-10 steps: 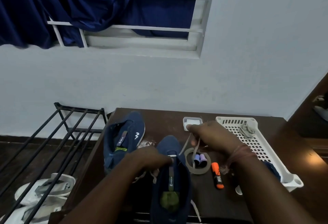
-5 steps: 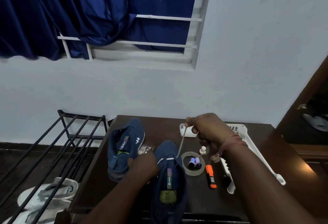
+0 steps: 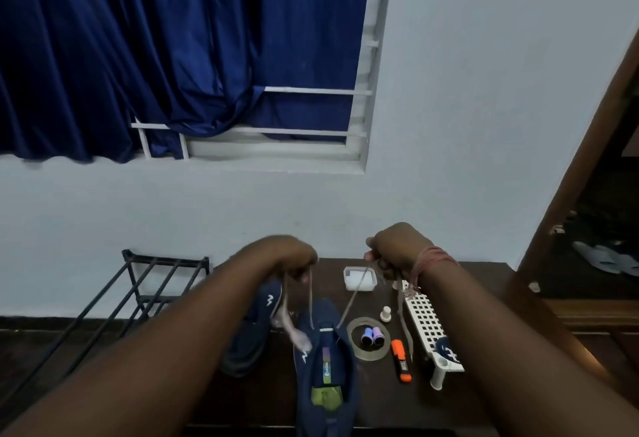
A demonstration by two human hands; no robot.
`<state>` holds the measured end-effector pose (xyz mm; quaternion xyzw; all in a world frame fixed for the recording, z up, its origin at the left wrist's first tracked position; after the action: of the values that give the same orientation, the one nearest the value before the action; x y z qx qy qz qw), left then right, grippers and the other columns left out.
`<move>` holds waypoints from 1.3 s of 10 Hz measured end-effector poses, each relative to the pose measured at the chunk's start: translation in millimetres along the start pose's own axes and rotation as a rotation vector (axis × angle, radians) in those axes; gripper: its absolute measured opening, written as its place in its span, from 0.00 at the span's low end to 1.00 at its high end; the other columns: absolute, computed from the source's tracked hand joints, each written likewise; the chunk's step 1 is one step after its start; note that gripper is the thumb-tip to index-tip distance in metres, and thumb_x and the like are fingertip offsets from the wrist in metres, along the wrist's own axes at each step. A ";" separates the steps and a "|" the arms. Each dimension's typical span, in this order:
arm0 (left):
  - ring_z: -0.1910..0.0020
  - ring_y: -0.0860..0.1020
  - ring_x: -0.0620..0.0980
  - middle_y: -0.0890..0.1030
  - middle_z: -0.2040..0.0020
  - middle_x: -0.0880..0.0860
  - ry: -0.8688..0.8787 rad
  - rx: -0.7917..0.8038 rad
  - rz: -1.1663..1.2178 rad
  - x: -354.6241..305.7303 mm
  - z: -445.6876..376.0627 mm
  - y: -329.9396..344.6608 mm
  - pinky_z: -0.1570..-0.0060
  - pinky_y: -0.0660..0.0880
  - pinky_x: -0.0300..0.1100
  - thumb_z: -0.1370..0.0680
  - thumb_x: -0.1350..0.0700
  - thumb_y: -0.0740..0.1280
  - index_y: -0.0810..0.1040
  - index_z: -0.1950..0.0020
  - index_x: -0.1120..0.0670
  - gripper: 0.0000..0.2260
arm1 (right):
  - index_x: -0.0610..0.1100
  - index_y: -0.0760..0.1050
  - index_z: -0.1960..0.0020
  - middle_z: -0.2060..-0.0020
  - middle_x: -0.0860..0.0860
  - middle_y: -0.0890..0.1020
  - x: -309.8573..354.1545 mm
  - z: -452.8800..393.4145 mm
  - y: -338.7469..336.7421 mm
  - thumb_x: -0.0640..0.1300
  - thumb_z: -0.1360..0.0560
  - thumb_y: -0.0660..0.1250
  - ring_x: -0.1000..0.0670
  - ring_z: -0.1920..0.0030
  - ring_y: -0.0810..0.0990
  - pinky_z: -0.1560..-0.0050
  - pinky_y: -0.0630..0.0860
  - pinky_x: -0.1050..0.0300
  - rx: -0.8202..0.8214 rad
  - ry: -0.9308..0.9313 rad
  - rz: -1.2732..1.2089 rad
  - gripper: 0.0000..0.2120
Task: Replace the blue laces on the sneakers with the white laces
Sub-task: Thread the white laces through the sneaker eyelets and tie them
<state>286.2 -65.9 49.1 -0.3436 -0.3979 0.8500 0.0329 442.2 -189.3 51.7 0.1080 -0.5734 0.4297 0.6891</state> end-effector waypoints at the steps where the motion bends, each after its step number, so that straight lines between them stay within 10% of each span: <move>1: 0.71 0.70 0.49 0.72 0.70 0.51 -0.003 0.017 0.045 -39.3 25.2 -36.3 0.65 0.67 0.40 0.17 0.49 0.59 0.70 0.63 0.53 0.16 | 0.32 0.75 0.45 0.70 0.44 0.81 29.7 12.3 -3.5 0.35 0.22 0.59 0.51 0.79 0.69 0.77 0.67 0.61 0.079 -0.035 0.003 0.10; 4: 0.72 0.68 0.46 0.74 0.67 0.50 0.010 -0.048 0.020 -103.9 86.9 -114.6 0.60 0.72 0.40 0.18 0.50 0.63 0.81 0.43 0.58 0.14 | 0.33 0.77 0.46 0.65 0.42 0.83 137.2 66.3 -37.7 0.35 0.19 0.58 0.50 0.71 0.83 0.71 0.80 0.58 0.297 -0.052 -0.262 0.10; 6: 0.73 0.63 0.44 0.72 0.68 0.47 0.103 -0.012 0.114 -131.6 130.3 -167.4 0.69 0.58 0.37 0.23 0.55 0.70 0.83 0.49 0.55 0.05 | 0.28 0.72 0.41 0.51 0.34 0.83 165.1 80.4 -45.8 0.32 0.23 0.51 0.38 0.53 0.85 0.52 0.84 0.47 0.364 -0.113 -0.512 0.16; 8: 0.66 0.77 0.45 0.81 0.61 0.52 0.330 -0.229 0.315 -136.3 127.0 -174.7 0.62 0.72 0.36 0.16 0.62 0.58 0.80 0.45 0.60 0.10 | 0.31 0.73 0.40 0.47 0.36 0.82 157.0 67.0 -42.6 0.28 0.21 0.52 0.41 0.50 0.85 0.53 0.84 0.49 0.335 -0.169 -0.544 0.15; 12: 0.41 0.80 0.58 0.81 0.39 0.60 0.039 -0.150 -0.030 52.4 -29.5 74.1 0.42 0.76 0.49 0.19 0.59 0.61 0.79 0.37 0.62 0.14 | 0.36 0.77 0.62 0.68 0.39 0.82 -18.7 6.8 47.9 0.37 0.23 0.64 0.44 0.71 0.80 0.66 0.80 0.51 0.156 -0.133 0.232 0.10; 13: 0.37 0.77 0.60 0.80 0.37 0.62 -0.101 -0.205 0.266 88.4 -46.8 93.9 0.45 0.75 0.44 0.19 0.59 0.62 0.76 0.34 0.64 0.15 | 0.42 0.71 0.63 0.70 0.41 0.79 -58.5 0.0 60.5 0.36 0.23 0.63 0.46 0.73 0.77 0.70 0.76 0.55 0.136 -0.107 0.199 0.10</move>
<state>267.8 -70.2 -86.7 -0.3516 -0.4347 0.8180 -0.1353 400.4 -179.9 -20.7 0.1198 -0.5868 0.5274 0.6026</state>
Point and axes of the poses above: each hand's wrist, its own z-axis away from the middle knuckle, its own y-axis out of the palm, x = y × z, the point moved 1 cm from there along -z, towards the middle knuckle
